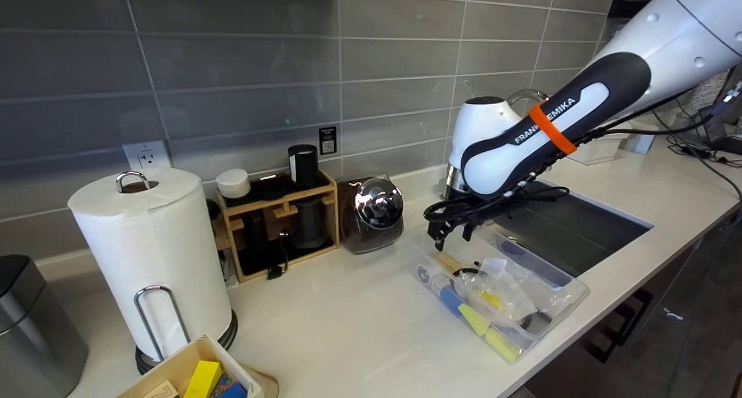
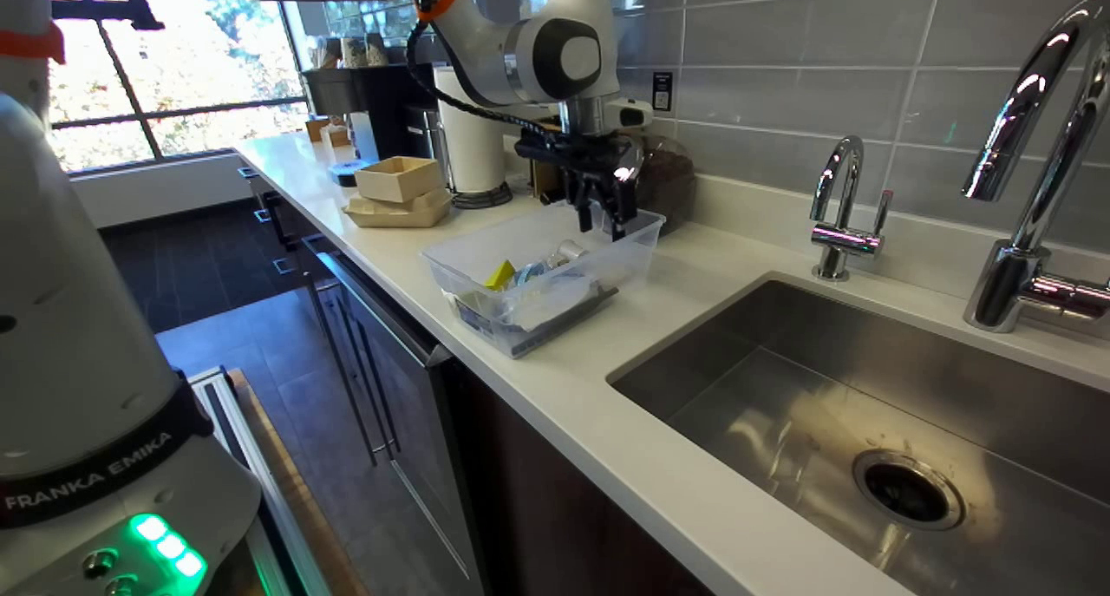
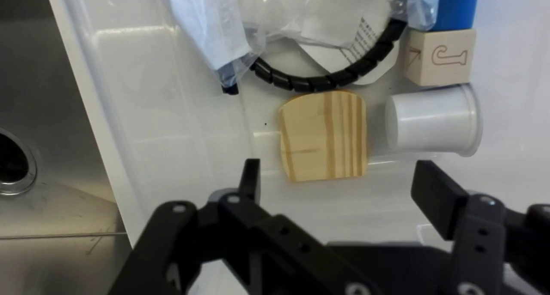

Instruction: Remove one wooden block from the clear container.

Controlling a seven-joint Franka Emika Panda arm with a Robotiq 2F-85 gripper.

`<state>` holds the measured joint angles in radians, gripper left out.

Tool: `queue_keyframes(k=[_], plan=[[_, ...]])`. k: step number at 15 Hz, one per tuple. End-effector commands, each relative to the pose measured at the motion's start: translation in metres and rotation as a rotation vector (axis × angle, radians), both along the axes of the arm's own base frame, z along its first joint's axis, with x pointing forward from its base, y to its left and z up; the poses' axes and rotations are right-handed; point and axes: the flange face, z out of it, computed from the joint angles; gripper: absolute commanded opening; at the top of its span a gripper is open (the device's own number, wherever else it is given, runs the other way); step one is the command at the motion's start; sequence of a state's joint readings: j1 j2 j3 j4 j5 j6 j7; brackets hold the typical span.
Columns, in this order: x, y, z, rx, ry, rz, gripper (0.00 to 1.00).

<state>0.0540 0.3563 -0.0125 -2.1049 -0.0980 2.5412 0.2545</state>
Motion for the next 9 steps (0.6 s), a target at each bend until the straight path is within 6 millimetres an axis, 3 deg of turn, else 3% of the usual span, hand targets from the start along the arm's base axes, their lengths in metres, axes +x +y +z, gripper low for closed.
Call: queue_keyframes(k=[1, 3, 5, 6, 7, 9], plan=[[0.015, 0.002, -0.018, 0.010, -0.002, 0.017, 0.77], [0.020, 0.004, -0.023, 0.004, -0.001, 0.028, 0.67], [0.025, 0.006, -0.029, -0.001, -0.001, 0.039, 0.70], [0.027, 0.007, -0.031, 0.000, 0.000, 0.042, 0.66], [0.028, 0.007, -0.034, -0.001, 0.000, 0.045, 0.73], [0.032, 0.008, -0.039, -0.002, 0.001, 0.051, 0.76]])
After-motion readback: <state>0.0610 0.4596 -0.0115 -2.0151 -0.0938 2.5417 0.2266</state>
